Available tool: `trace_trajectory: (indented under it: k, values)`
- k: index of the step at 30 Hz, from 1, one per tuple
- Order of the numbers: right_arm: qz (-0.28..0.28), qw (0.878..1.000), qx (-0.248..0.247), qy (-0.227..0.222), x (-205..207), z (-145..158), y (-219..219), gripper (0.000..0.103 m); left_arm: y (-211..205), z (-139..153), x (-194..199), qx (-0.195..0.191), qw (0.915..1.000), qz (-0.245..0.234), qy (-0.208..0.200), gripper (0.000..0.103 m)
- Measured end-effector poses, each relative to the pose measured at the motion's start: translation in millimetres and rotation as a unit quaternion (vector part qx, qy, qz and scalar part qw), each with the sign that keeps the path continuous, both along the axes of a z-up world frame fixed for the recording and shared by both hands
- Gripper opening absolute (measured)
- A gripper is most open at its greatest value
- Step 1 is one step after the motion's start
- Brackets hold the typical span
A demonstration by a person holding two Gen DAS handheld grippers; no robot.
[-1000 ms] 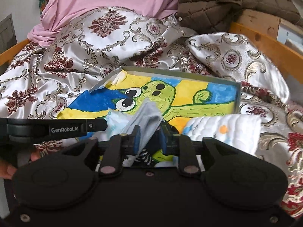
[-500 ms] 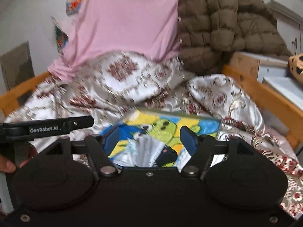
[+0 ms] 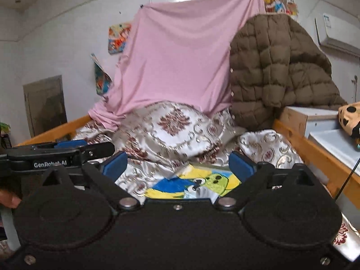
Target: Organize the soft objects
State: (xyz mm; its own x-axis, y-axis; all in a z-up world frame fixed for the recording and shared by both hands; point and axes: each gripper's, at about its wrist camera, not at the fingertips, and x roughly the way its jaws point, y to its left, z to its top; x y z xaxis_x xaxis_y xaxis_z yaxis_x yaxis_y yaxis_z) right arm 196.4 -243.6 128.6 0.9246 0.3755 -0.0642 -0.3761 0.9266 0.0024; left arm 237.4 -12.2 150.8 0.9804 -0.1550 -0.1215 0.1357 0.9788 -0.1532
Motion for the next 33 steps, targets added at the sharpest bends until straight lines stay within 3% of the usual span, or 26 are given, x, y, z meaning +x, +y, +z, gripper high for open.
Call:
trace_trajectory:
  k: [7, 17, 23, 33]
  values:
    - [0.006, 0.999, 0.013, -0.035, -42, 14, -3, 0.102, 10, 16, -46, 0.001, 0.9996, 0.010, -0.028, 0.096]
    - [0.008, 0.998, 0.016, -0.060, -83, 2, -2, 0.102, 26, 21, -101, -0.011, 0.9985, 0.010, -0.054, 0.102]
    - [-0.013, 0.996, -0.010, -0.091, -108, -23, 12, 0.102, 35, 3, -130, -0.010, 0.9983, 0.010, -0.057, 0.102]
    - [-0.043, 0.993, -0.008, -0.113, -139, -71, 25, 0.102, 46, -42, -170, -0.004, 0.9988, 0.023, -0.044, 0.102]
